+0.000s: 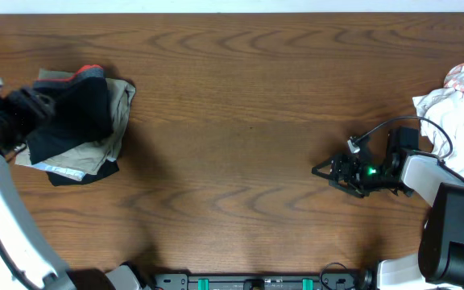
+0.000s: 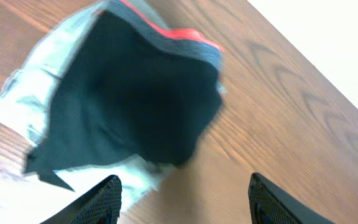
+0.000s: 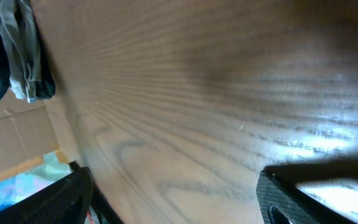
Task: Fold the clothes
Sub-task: 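Lay the leggings on top of the khaki garment with the left gripper, then press and straighten the leggings on the khaki stack with the left gripper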
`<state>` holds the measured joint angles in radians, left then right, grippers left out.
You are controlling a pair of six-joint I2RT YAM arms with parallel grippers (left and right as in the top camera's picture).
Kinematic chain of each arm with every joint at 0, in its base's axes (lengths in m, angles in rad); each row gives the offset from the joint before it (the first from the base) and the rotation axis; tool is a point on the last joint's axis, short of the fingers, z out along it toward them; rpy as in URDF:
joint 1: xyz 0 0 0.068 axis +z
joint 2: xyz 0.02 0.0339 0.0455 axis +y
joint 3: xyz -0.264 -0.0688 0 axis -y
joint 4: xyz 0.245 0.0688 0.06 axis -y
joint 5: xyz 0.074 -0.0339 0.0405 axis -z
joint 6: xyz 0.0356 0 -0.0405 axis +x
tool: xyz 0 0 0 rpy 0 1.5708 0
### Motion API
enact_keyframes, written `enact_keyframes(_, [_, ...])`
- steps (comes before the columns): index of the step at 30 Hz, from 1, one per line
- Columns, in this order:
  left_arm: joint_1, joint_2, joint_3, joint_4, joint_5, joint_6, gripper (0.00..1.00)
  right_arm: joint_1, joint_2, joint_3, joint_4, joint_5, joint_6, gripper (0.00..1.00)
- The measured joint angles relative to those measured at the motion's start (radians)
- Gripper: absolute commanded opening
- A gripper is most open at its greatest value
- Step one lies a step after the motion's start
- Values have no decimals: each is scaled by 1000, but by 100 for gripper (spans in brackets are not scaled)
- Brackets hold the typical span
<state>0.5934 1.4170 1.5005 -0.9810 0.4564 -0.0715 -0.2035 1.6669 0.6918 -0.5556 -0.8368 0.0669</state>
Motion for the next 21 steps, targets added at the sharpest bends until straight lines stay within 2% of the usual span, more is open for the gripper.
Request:
enact_keyframes(3, [-97, -13, 0, -47, 3, 24, 66, 0, 0, 0, 41, -3, -7, 87])
enact_keyframes(6, [-215, 13, -19, -45, -71, 39, 66, 0, 0, 0, 60, -5, -11, 88])
enact_keyframes(13, [-462, 157, -138, 43, -388, 50, 66, 0, 0, 0, 62, -6, -11, 89])
enact_keyframes(17, [-523, 256, -152, 65, -580, 24, 65, 0, 0, 0, 62, -8, -12, 89])
enact_keyframes(21, [-529, 311, -152, 65, -730, -43, 65, 0, 0, 0, 61, -8, -12, 89])
